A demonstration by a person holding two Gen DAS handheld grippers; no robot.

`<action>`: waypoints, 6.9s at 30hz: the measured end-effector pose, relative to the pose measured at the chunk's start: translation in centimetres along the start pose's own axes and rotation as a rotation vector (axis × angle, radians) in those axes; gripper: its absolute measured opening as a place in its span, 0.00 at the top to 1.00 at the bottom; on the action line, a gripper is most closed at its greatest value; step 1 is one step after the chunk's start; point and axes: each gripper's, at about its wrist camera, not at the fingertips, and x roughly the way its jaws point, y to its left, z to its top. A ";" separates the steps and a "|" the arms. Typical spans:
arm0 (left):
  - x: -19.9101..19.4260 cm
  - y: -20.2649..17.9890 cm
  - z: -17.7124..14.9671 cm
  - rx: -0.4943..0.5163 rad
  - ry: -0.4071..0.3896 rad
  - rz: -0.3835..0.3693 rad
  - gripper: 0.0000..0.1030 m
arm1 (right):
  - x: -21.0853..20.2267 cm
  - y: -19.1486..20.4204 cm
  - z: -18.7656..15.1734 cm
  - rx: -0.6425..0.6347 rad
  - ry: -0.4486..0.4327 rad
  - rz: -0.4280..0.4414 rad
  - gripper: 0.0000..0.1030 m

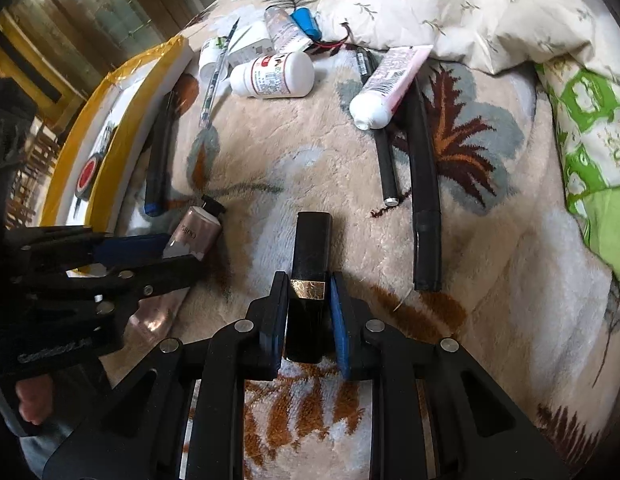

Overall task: Organize objects
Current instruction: 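Carry the tube and gold-banded marker over the white tray, then lower tube and marker into the tray and open both tools, then move both tools back over the pile of items, then grasp a white printed tube with the left tool while the right tool grasps a black marker, then carry the white tube and black marker into the tray and release them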

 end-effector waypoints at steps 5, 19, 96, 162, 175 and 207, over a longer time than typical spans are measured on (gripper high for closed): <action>-2.2 1.0 -0.2 -0.052 -0.042 -0.054 0.70 | -0.4 -0.3 0.3 0.048 -0.015 0.050 0.81; -11.6 10.8 0.6 -0.258 -0.241 -0.083 0.70 | -2.2 8.5 5.8 -0.074 -0.092 0.214 0.81; -5.0 6.2 1.6 -0.073 -0.247 -0.007 0.42 | -2.5 -5.2 4.7 0.158 -0.118 -0.011 0.58; -2.2 -1.5 1.4 0.025 -0.069 -0.087 0.73 | -2.2 -4.5 2.2 0.174 -0.014 0.047 0.86; -11.0 10.3 0.0 -0.224 -0.320 -0.085 0.73 | -3.5 7.9 6.3 -0.029 -0.081 0.174 0.86; -5.7 23.4 5.0 -0.506 -0.225 -0.017 0.72 | 6.5 19.6 13.1 -0.146 0.040 0.153 0.86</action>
